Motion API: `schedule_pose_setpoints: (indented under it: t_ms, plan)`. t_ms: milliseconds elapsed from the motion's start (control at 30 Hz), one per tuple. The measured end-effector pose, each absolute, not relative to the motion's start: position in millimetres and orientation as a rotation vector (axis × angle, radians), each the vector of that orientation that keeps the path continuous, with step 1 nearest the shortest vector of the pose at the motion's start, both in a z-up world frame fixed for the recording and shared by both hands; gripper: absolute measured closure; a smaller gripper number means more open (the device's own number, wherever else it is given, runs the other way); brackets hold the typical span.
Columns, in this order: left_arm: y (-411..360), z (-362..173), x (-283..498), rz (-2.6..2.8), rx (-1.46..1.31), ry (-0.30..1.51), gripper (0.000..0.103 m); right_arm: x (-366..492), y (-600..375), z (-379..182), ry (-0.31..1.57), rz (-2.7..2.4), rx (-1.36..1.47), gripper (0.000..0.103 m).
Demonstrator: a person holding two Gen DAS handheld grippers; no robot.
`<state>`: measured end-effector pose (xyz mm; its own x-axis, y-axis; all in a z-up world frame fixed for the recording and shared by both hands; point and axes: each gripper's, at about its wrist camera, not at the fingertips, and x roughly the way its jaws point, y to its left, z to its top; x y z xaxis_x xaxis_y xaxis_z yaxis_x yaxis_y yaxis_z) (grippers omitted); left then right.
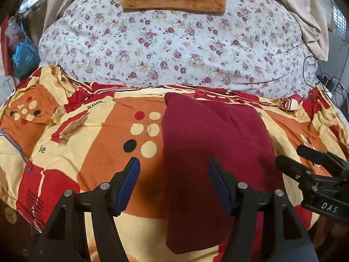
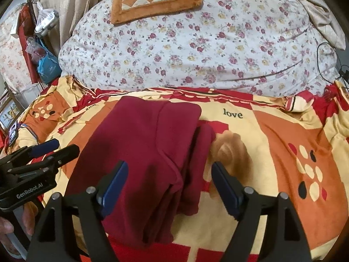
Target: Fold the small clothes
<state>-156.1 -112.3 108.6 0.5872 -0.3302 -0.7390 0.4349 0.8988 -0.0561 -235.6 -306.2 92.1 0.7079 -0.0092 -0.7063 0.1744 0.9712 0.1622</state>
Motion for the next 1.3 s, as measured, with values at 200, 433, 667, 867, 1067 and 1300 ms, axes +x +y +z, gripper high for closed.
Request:
schedule_pose_setpoints:
  t_ms: [200, 433, 667, 867, 1067, 1300]
  plan:
    - [-111, 107, -152, -0.436, 0.134, 0.828, 0.048, -231, -304, 89, 0.790, -0.114, 0.229, 0.020]
    - [-111, 105, -146, -0.433, 0.134, 0.832, 0.047, -225, -301, 86, 0.801, -0.110, 0.237, 0.020]
    - [-110, 103, -139, -0.423, 0.135, 0.835, 0.047, -216, -302, 82, 0.814, -0.115, 0.257, 0.019]
    - [-111, 101, -135, -0.422, 0.139, 0.843, 0.047, -211, -302, 80, 0.821, -0.116, 0.261, 0.019]
    - [-114, 99, -133, -0.426, 0.143, 0.849, 0.047, -208, -302, 77, 0.828, -0.114, 0.263, 0.019]
    - [-117, 98, -130, -0.428, 0.147, 0.856, 0.047, -205, -302, 74, 0.836, -0.114, 0.273, 0.019]
